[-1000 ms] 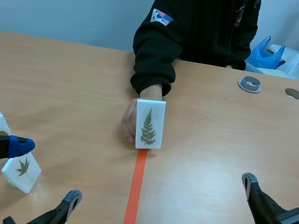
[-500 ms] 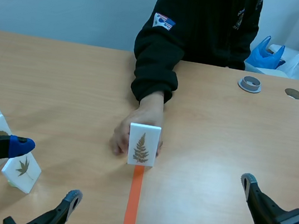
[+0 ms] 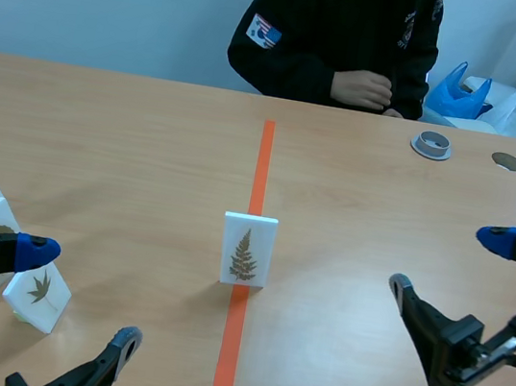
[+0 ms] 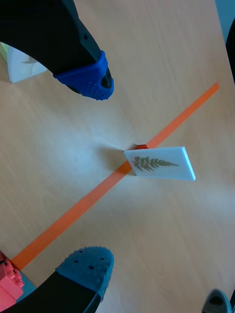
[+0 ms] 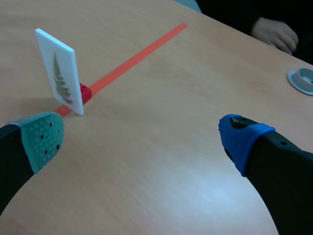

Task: Sort the leaf by its shape. The table is split by an orange tape line. A compound leaf with several leaflets goes to the left side, a simple leaf with one blade goes to the right side. Return to the home posture when a red brick is placed on the table.

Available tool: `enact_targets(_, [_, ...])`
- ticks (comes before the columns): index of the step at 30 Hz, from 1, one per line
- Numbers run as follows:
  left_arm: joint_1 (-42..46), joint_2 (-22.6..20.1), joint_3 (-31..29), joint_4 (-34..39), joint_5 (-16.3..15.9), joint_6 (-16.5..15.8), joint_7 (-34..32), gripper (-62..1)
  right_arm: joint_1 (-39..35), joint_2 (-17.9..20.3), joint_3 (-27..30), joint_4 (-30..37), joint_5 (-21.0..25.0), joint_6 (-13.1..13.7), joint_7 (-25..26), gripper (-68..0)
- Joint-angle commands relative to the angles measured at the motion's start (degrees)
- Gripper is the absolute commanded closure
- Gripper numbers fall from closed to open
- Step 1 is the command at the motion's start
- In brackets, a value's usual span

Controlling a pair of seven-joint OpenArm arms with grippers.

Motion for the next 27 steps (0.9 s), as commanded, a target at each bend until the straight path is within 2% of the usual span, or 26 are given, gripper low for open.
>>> enact_targets(1, [0.11,0.13,-0.04,0.13,-0.57,-0.07,-0.79,-62.3,2.86,0.28,-1.81,-1.14,-0.24,-0.2,1.73,-67.9])
enact_targets(8, [0.11,0.13,-0.04,0.13,-0.57,-0.07,-0.79,-62.3,13.53,-0.26,-13.2,-12.0,-3.23,-0.74,4.57,-67.9])
enact_targets(13, [0.11,0.13,-0.04,0.13,-0.57,-0.07,-0.79,-62.3,19.91,-2.62,-18.91,-18.62,-5.4,-1.4,5.95,-67.9])
enact_targets(18, [0.11,0.13,-0.04,0.13,-0.57,-0.07,-0.79,-62.3,24.81,-5.62,-24.15,-23.54,-6.21,-4.33,5.95,-67.9])
enact_targets(23, [0.11,0.13,-0.04,0.13,-0.57,-0.07,-0.76,-62.3,28.94,-8.61,-29.27,-28.79,-6.71,-9.84,5.92,-67.9])
enact_targets(27, [0.13,0.15,-0.04,0.13,-0.57,-0.04,-0.76,-62.3,31.69,-10.99,-32.89,-32.76,-7.74,-12.11,6.01,-67.9])
